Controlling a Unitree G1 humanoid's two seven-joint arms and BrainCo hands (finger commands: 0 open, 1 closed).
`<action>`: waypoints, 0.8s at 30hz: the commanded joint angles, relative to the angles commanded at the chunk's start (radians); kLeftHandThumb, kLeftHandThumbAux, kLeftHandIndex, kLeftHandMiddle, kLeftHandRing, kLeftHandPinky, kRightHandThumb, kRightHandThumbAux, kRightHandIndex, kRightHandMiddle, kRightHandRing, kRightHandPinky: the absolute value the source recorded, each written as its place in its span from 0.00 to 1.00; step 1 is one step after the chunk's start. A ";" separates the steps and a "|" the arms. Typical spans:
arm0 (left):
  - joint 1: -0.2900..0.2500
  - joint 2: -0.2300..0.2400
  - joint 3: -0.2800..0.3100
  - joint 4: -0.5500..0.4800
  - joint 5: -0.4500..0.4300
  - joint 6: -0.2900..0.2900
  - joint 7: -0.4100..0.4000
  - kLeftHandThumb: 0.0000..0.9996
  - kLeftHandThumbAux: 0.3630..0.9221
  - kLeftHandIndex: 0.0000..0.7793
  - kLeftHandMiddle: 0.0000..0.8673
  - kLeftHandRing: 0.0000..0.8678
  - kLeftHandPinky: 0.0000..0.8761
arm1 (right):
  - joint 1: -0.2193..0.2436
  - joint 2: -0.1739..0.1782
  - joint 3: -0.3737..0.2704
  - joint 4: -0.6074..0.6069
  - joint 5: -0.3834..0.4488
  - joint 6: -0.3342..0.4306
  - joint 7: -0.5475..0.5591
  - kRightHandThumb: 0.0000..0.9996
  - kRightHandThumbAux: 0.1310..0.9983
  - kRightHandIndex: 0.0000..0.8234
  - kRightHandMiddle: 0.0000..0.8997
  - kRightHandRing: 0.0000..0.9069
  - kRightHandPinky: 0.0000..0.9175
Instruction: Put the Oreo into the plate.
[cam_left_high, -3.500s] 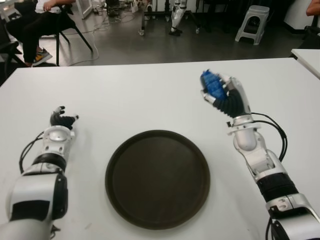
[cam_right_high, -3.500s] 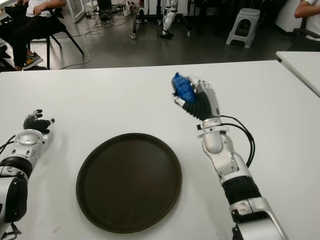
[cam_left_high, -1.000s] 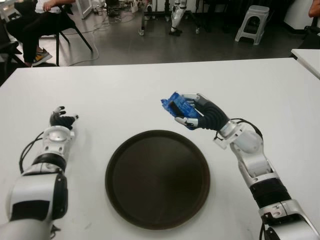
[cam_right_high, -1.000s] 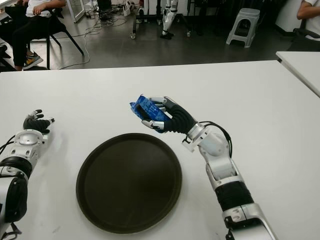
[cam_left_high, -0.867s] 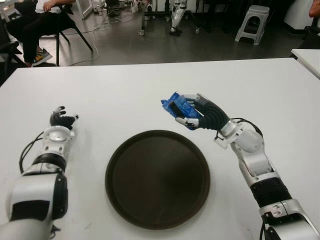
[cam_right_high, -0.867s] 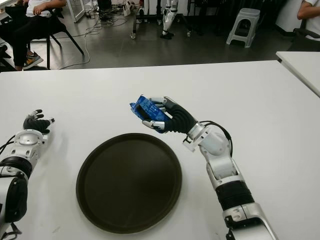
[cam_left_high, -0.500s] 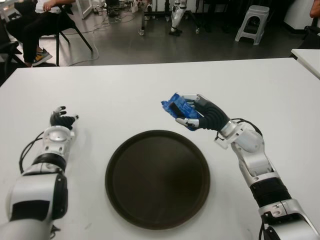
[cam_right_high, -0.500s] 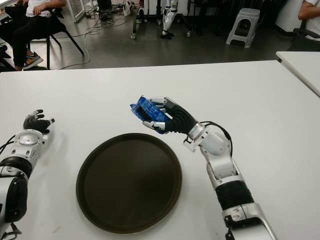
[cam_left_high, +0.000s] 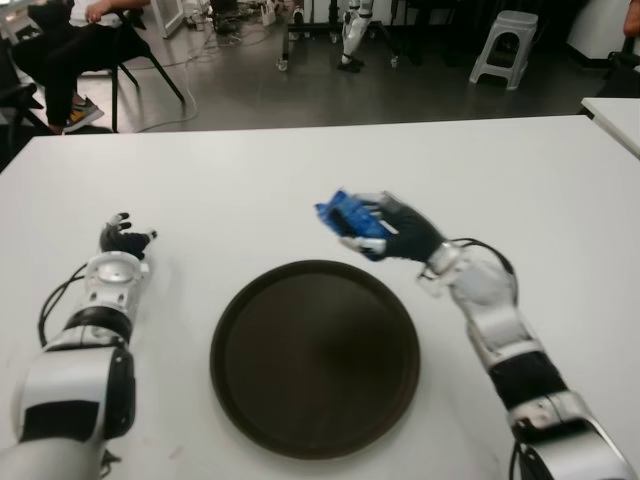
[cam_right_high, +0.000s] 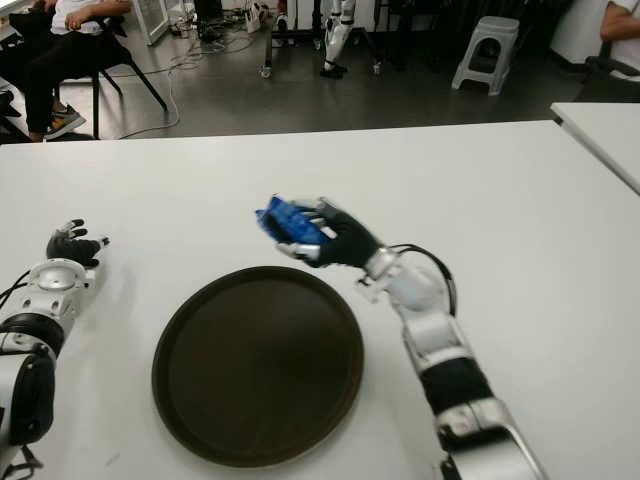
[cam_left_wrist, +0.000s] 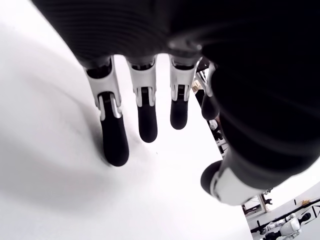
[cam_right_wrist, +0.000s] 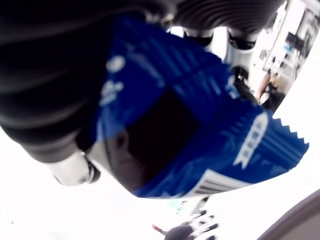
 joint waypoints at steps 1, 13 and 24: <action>0.000 0.000 0.000 0.000 0.000 0.000 0.000 0.26 0.73 0.12 0.16 0.18 0.18 | -0.012 -0.002 0.009 0.033 -0.033 -0.023 -0.031 0.85 0.62 0.51 0.58 0.92 0.90; -0.001 0.001 -0.004 0.000 0.004 -0.003 0.002 0.27 0.75 0.13 0.16 0.17 0.19 | -0.073 -0.022 0.094 0.144 -0.278 -0.061 -0.284 0.85 0.63 0.51 0.58 0.93 0.90; 0.000 0.001 -0.007 0.000 0.005 -0.001 -0.003 0.25 0.74 0.12 0.15 0.17 0.18 | -0.078 -0.019 0.131 0.137 -0.321 -0.025 -0.334 0.85 0.63 0.50 0.58 0.94 0.91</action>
